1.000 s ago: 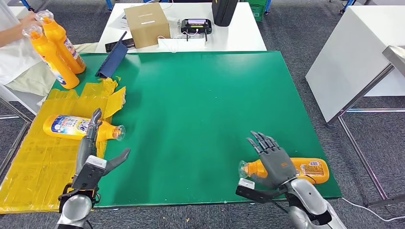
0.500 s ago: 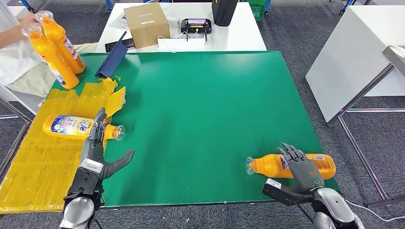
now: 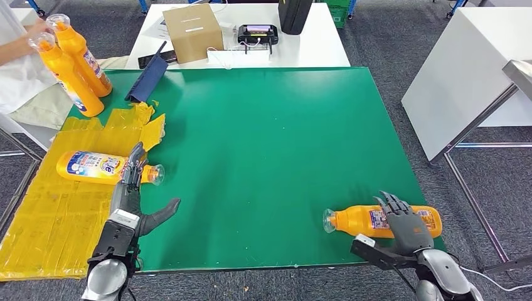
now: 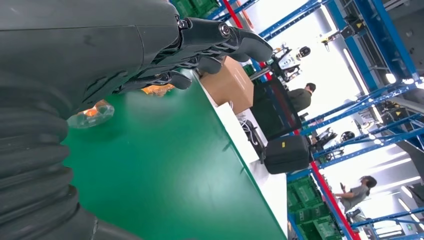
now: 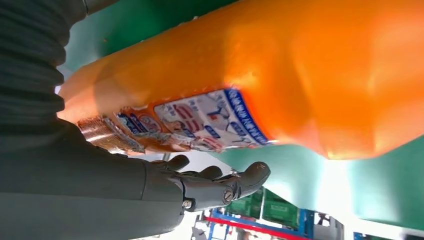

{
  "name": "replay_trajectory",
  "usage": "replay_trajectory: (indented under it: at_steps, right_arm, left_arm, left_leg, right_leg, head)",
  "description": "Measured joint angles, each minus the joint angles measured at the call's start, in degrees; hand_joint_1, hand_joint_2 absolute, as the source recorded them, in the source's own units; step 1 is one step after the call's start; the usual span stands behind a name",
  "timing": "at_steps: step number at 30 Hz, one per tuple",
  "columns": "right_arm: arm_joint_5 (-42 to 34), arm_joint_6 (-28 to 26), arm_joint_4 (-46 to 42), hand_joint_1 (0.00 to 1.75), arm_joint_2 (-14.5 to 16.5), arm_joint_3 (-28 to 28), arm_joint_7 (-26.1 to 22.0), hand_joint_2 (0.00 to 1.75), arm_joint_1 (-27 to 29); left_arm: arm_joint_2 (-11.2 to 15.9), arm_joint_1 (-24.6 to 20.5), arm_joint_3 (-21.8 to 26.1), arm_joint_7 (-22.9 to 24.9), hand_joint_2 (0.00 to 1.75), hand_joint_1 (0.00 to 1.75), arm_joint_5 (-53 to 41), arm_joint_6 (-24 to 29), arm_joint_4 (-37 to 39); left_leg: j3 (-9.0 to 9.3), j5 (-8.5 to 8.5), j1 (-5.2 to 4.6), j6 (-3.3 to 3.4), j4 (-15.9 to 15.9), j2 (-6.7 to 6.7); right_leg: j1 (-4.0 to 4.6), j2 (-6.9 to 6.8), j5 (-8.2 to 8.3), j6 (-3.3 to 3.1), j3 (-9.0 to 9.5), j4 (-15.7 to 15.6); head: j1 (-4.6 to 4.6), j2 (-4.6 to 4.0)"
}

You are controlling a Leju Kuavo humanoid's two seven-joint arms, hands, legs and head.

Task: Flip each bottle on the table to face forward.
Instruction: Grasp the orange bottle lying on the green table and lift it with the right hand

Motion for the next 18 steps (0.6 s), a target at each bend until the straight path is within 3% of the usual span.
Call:
replay_trajectory:
  at_steps: [7,14,15,18]
  right_arm:
    - [7.3,0.7,4.9,0.0,-0.4,-1.0,4.3,1.75,-3.1]
    - [9.1,1.4,11.4,0.03,-0.5,-1.1,4.8,1.75,-6.8]
    - [9.1,1.4,11.9,0.27,-0.5,-1.1,4.8,1.75,-7.0]
    - [9.1,1.4,13.0,1.31,-0.5,-1.1,4.8,1.75,-7.5]
  left_arm:
    - [-0.3,-0.1,-0.6,0.4,1.75,0.0,0.6,-0.8,0.0]
    - [-0.5,-0.9,-1.5,0.6,1.75,0.0,0.8,-1.1,0.2]
    - [-0.5,-1.0,-1.6,0.6,1.75,0.0,0.8,-1.1,0.2]
    - [-0.6,-1.1,-1.7,0.6,1.75,0.0,0.8,-1.1,0.3]
  left_leg:
    - [0.15,-0.01,0.0,0.01,0.0,0.03]
    - [0.82,-0.35,0.01,0.1,0.0,0.27]
    - [0.88,-0.35,0.01,0.11,0.0,0.27]
    - [0.99,-0.31,0.01,0.16,0.0,0.27]
  right_leg:
    - [0.0,0.01,0.0,0.0,0.07,0.0]
    - [-0.01,0.07,-0.25,0.06,0.08,-0.1]
    - [-0.01,0.08,-0.26,0.08,0.15,-0.1]
    - [-0.02,0.08,-0.24,0.08,0.3,-0.2]
  head:
    - [0.01,0.0]
    - [0.02,0.0]
    - [0.02,0.0]
    - [0.02,0.0]
